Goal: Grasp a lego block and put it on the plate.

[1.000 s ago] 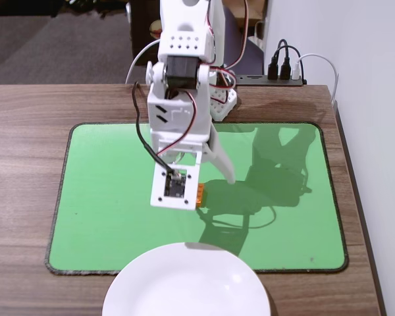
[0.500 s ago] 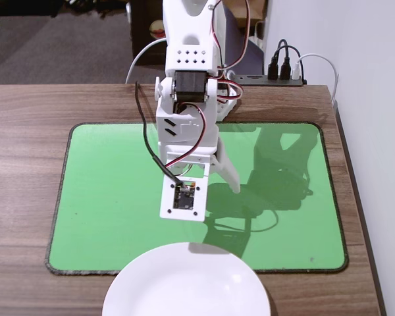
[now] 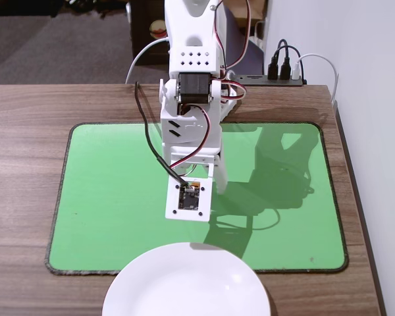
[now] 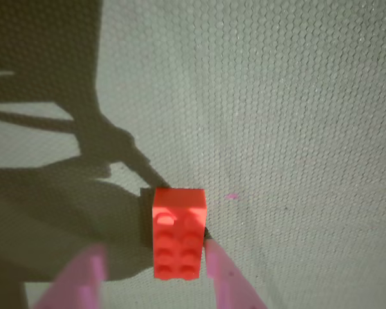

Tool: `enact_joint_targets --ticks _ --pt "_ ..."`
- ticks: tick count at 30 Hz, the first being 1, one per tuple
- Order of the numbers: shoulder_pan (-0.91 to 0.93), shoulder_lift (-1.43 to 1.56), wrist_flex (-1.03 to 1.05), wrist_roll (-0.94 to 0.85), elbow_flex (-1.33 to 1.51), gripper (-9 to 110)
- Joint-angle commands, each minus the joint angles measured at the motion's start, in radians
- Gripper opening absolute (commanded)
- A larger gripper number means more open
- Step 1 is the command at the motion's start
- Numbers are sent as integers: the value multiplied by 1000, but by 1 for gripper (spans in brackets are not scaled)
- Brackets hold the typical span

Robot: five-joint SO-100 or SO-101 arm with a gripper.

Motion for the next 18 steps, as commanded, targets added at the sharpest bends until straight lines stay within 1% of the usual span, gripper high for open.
enact_joint_targets --ticks 1,2,4,11,18 --pt "8 28 -5 9 2 15" --pt "9 29 -6 9 3 14" --pt "9 31 -8 11 3 10" --pt "12 32 -17 14 8 5" --pt "14 51 -21 17 6 5"
